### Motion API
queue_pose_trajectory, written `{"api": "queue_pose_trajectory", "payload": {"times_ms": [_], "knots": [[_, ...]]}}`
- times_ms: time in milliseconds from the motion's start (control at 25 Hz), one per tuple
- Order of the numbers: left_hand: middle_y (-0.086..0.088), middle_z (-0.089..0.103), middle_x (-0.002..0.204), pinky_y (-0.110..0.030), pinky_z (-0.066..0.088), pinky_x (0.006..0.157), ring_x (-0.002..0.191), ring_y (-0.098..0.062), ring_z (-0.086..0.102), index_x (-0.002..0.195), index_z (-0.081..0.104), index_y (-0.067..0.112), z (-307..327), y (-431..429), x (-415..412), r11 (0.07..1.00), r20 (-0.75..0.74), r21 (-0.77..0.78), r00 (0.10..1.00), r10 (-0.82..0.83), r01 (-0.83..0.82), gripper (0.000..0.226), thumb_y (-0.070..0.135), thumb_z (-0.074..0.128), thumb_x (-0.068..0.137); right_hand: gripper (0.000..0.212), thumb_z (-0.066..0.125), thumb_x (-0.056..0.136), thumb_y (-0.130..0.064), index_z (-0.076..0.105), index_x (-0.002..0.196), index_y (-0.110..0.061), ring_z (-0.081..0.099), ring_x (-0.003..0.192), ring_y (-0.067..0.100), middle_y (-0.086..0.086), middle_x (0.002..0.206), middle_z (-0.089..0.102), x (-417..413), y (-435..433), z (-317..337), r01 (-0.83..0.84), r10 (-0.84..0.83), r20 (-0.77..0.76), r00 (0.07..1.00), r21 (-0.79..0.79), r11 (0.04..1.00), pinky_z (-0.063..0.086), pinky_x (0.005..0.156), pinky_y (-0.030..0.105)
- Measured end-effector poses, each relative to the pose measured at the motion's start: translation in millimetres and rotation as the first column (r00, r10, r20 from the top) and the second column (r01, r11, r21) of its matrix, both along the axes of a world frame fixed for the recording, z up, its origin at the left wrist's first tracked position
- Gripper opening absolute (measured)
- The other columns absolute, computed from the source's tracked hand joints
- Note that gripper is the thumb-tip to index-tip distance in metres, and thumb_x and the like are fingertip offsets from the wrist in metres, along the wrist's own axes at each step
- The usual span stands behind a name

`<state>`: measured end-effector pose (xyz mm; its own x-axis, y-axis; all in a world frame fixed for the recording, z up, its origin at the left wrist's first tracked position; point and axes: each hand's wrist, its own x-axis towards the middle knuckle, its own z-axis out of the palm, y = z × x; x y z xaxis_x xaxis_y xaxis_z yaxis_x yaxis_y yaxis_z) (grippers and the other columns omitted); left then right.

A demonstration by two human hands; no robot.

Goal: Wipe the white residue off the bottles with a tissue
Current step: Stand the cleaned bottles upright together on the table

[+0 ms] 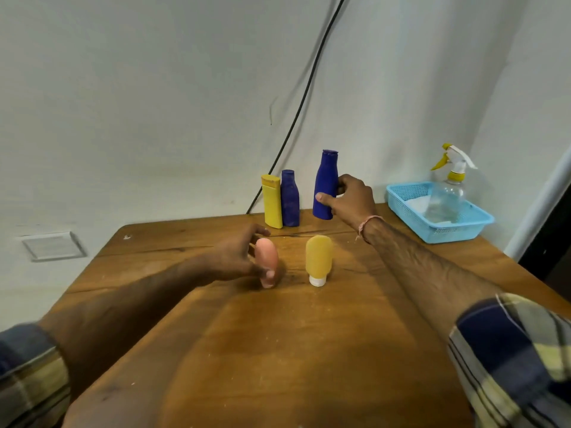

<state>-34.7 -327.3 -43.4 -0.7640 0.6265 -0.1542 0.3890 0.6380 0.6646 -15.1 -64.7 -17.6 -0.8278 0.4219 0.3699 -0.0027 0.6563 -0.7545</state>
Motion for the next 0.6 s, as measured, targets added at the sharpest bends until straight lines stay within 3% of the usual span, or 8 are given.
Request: {"api": "queue_pose_trajectory", "payload": {"times_ms": [160, 320, 480, 600], "knots": [[0.007, 0.053, 0.125, -0.036, 0.057, 0.088, 0.111, -0.018, 0.057, 0.141, 0.036, 0.036, -41, 8, 10, 0.975, -0.032, 0.134, 0.982, 0.184, -0.178, 0.087, 0.040, 0.090, 0.072, 0.048, 0.082, 0.083, -0.030, 0.061, 0.120, -0.008, 0.066, 0.101, 0.026, 0.011, 0.119, 0.070, -52, 12, -36, 0.029, -0.035, 0.119, 0.992, 0.054, 0.998, 0.054, 0.085, 0.035], [0.016, 0.055, 0.110, -0.020, 0.047, 0.070, 0.094, -0.005, 0.057, 0.140, 0.042, 0.029, -52, 16, 15, 0.939, -0.053, 0.228, 0.960, 0.274, -0.255, 0.081, 0.039, 0.088, 0.074, 0.051, 0.082, 0.083, -0.030, 0.060, 0.123, -0.007, 0.066, 0.106, 0.027, 0.012, 0.122, 0.069, -79, 14, -59, -0.008, -0.001, 0.144, 0.990, 0.059, 0.998, 0.055, 0.089, 0.037], [0.000, 0.060, 0.129, -0.029, 0.054, 0.077, 0.108, -0.018, 0.062, 0.139, 0.033, 0.027, -51, 32, -7, 0.905, -0.040, 0.308, 0.946, 0.321, -0.294, 0.077, 0.031, 0.083, 0.081, 0.054, 0.084, 0.080, -0.033, 0.062, 0.122, -0.008, 0.070, 0.098, 0.026, 0.011, 0.117, 0.072, -91, 18, -69, -0.024, 0.017, 0.114, 0.993, 0.063, 0.998, 0.058, 0.085, 0.036], [-0.002, 0.056, 0.136, -0.031, 0.053, 0.082, 0.115, -0.020, 0.059, 0.142, 0.028, 0.023, -49, 54, -23, 0.888, -0.041, 0.330, 0.935, 0.353, -0.320, 0.081, 0.027, 0.082, 0.083, 0.052, 0.084, 0.081, -0.034, 0.061, 0.121, -0.011, 0.073, 0.086, 0.024, 0.011, 0.111, 0.074, -94, 17, -73, -0.040, 0.037, 0.107, 0.994, 0.018, 0.999, 0.063, 0.079, 0.037]]}}
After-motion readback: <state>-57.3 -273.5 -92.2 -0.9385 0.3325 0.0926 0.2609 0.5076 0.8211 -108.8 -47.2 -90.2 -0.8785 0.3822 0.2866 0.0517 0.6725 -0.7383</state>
